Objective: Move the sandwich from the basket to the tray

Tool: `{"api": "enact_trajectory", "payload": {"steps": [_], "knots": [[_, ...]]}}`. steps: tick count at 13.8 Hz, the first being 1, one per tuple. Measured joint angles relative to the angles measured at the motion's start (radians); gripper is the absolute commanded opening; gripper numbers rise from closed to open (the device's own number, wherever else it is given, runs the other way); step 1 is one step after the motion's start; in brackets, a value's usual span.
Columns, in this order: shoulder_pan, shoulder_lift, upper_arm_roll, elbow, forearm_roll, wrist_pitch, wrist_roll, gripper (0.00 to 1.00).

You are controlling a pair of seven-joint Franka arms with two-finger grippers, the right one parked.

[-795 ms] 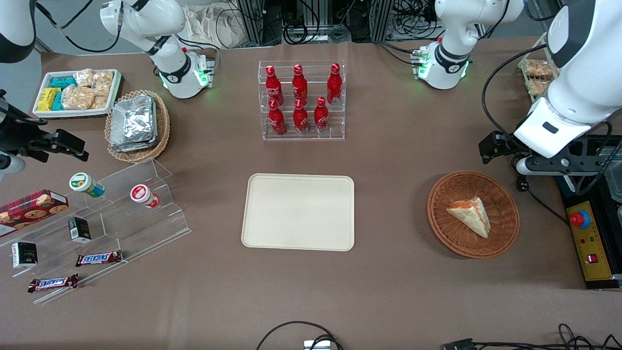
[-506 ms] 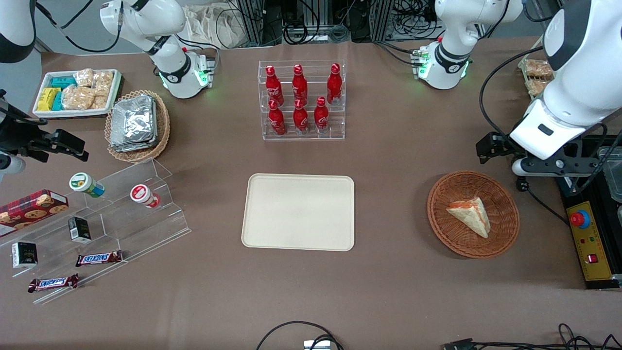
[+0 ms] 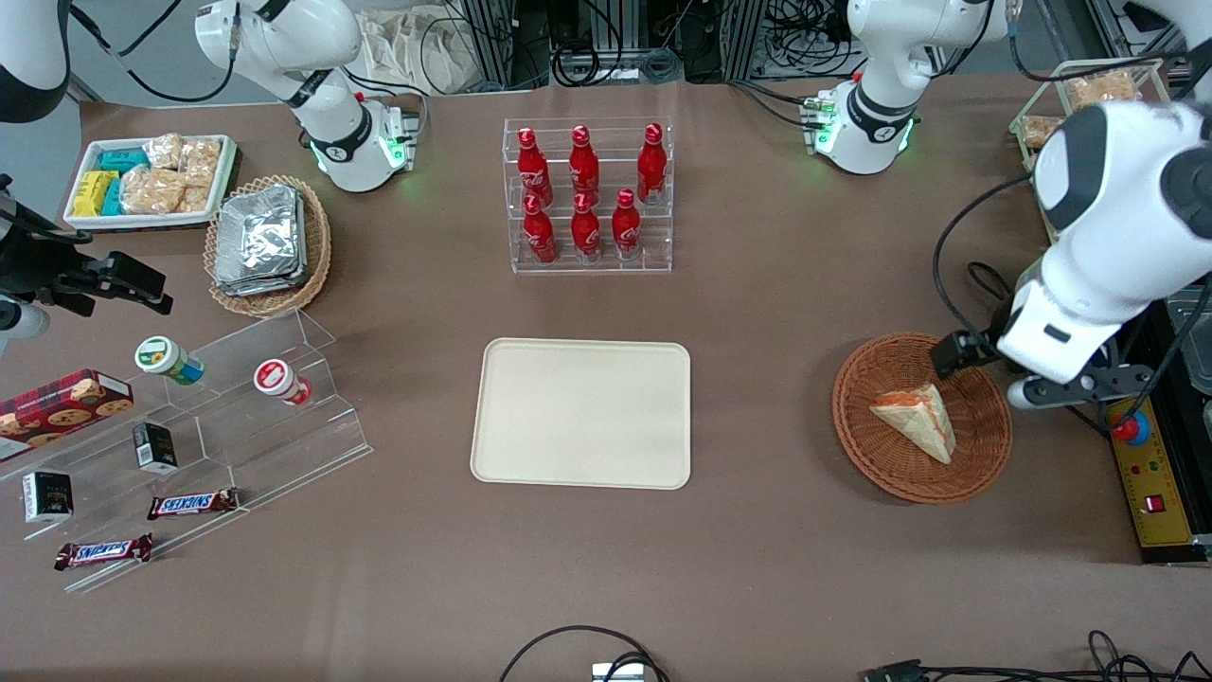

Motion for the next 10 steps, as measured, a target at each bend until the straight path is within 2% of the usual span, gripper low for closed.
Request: {"api": "enact_trajectory", "payload": {"steps": [4,10], "knots": [[0.03,0.094,0.005,-0.105,0.0,0.156,-0.242,0.98],[0.039,0.155,0.012,-0.223,0.0,0.374,-0.389,0.98]]}}
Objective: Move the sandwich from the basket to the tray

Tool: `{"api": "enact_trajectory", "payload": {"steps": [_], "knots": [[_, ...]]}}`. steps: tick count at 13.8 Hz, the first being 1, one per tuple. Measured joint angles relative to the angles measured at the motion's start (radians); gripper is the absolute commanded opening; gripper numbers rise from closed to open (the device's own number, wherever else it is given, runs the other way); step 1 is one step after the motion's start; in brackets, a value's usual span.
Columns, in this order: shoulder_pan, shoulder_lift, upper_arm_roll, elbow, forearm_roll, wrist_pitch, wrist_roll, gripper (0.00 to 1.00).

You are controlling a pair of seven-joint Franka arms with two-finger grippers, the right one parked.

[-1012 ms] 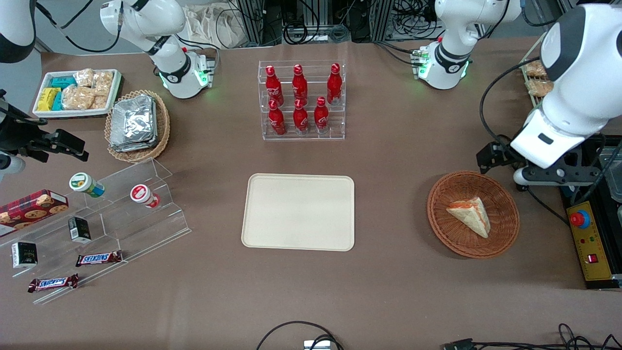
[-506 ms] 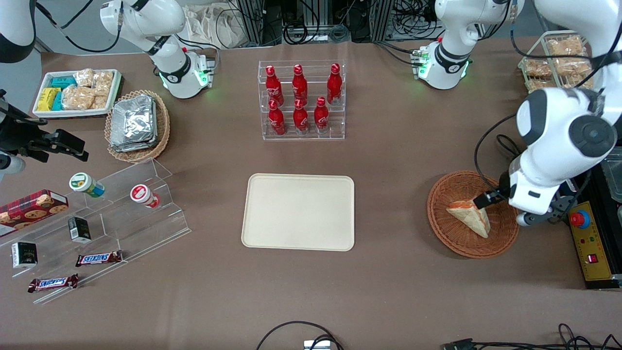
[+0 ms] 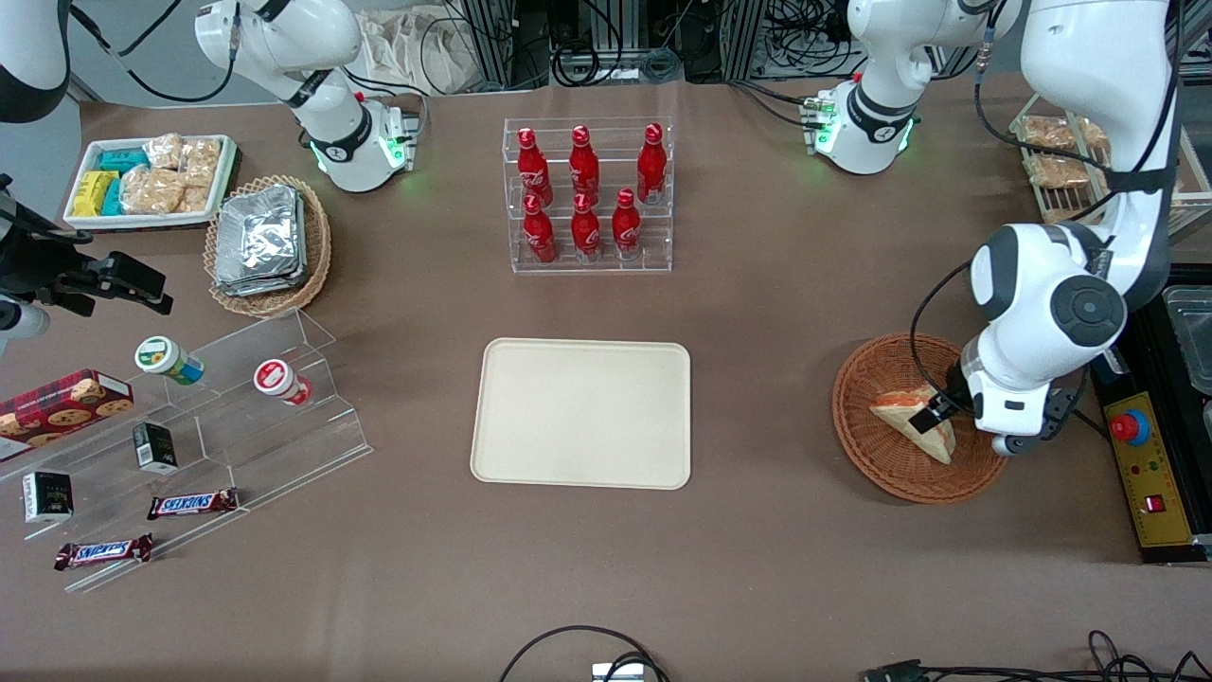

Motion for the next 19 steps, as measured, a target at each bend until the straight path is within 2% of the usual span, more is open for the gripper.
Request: {"api": "enact_trajectory", "payload": {"steps": [2,3,4,5,6,7,10,13,16,19], "knots": [[0.0,0.017,0.0,-0.035,0.0,0.051,-0.027,0.98],[0.0,0.025,0.0,-0.043,0.0,0.064,-0.032,0.9],[0.0,0.033,0.0,-0.045,-0.001,0.069,-0.036,0.75],[0.0,0.04,0.0,-0.045,-0.001,0.076,-0.037,0.44],[0.0,0.046,0.0,-0.045,-0.001,0.085,-0.038,0.07],[-0.001,0.049,0.0,-0.045,0.0,0.089,-0.037,0.0],[-0.003,0.049,-0.002,-0.045,0.003,0.081,-0.01,0.0],[-0.003,0.018,-0.003,-0.023,0.002,-0.012,0.115,0.0],[-0.004,-0.062,-0.004,0.077,0.002,-0.234,0.313,0.0],[-0.035,-0.111,-0.008,0.263,0.001,-0.45,0.535,0.0]]}}
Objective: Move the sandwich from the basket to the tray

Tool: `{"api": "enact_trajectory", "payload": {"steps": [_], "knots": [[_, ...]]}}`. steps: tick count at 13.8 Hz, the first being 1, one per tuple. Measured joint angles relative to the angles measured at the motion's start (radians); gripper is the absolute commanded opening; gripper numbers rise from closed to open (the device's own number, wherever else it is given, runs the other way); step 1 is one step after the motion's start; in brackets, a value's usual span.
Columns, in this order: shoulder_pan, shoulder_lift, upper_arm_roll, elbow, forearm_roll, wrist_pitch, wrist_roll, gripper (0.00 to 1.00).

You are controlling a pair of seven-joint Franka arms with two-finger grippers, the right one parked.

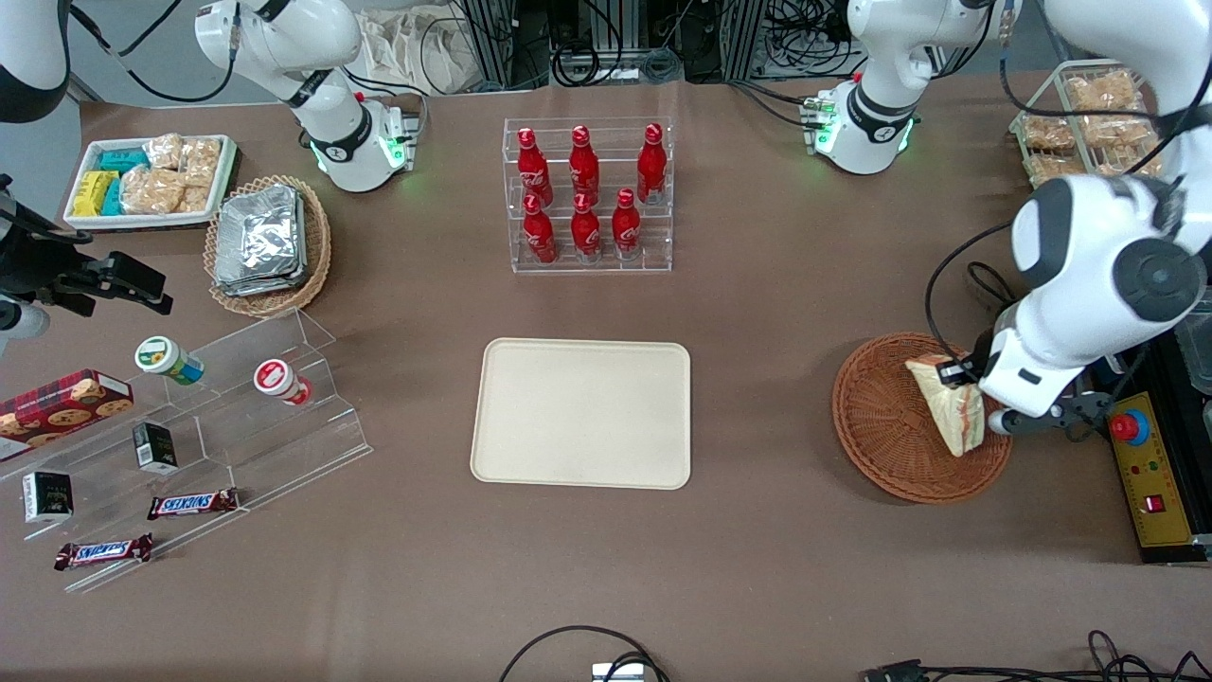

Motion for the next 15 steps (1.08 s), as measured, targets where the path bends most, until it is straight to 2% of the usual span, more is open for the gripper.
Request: {"api": "enact_trajectory", "payload": {"steps": [3,6,8,11,15], "knots": [[-0.078,-0.002,-0.027,0.206,-0.004,-0.178,0.086,0.0],[-0.106,0.011,-0.159,0.284,-0.004,-0.212,0.074,0.0],[-0.123,0.052,-0.248,0.307,-0.003,-0.21,-0.009,0.0],[-0.181,0.15,-0.323,0.321,0.028,-0.135,-0.188,0.0],[-0.247,0.306,-0.363,0.325,0.154,0.037,-0.379,0.0]]}}
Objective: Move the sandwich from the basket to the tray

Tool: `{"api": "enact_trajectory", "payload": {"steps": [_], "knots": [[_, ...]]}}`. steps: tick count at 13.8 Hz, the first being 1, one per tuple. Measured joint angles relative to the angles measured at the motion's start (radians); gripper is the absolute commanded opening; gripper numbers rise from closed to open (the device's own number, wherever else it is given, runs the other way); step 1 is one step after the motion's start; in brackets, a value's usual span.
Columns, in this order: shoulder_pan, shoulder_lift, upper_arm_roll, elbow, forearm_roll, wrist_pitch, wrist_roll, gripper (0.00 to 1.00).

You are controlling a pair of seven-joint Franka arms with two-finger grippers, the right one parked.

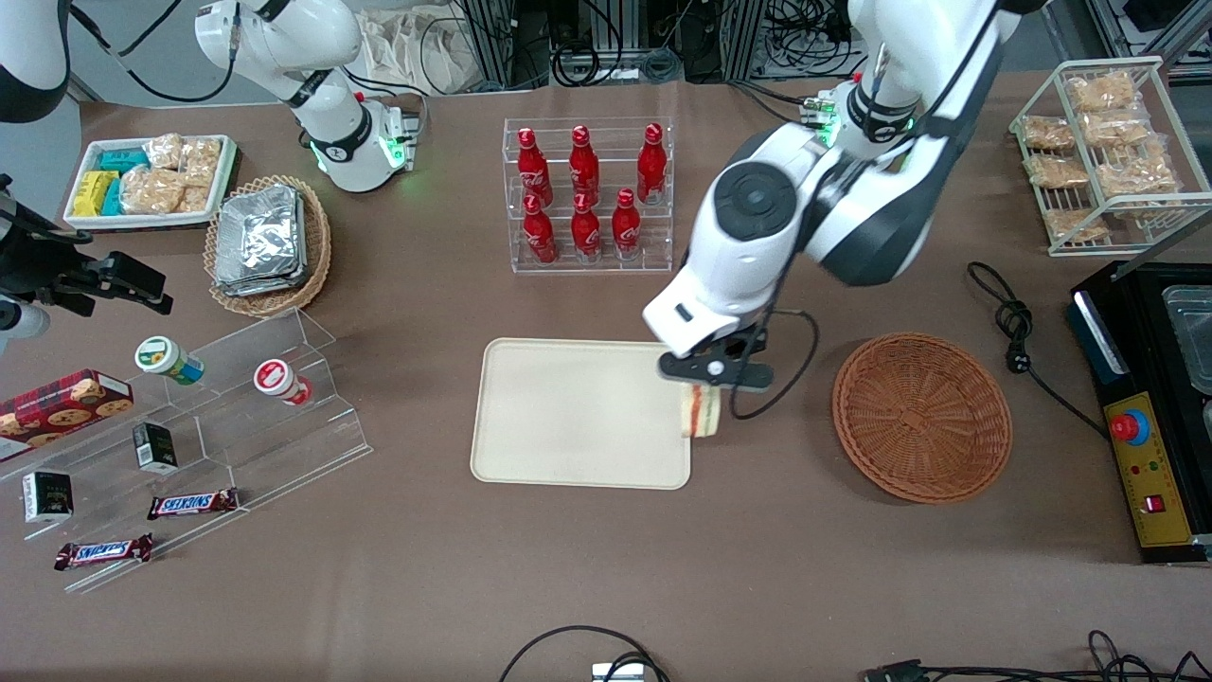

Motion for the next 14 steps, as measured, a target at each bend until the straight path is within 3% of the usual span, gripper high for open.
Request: {"api": "enact_trajectory", "payload": {"steps": [7,10,11,12,13,14], "knots": [[-0.061,0.239,-0.002,0.003,0.195,0.206,-0.141,0.0],[-0.061,0.287,-0.001,0.005,0.215,0.241,-0.143,0.0],[-0.061,0.293,-0.001,0.006,0.217,0.249,-0.143,0.09],[-0.061,0.296,0.0,0.006,0.218,0.253,-0.143,0.76],[-0.061,0.296,0.001,0.006,0.218,0.253,-0.143,1.0],[-0.061,0.296,0.002,0.006,0.218,0.253,-0.146,1.0]]}}
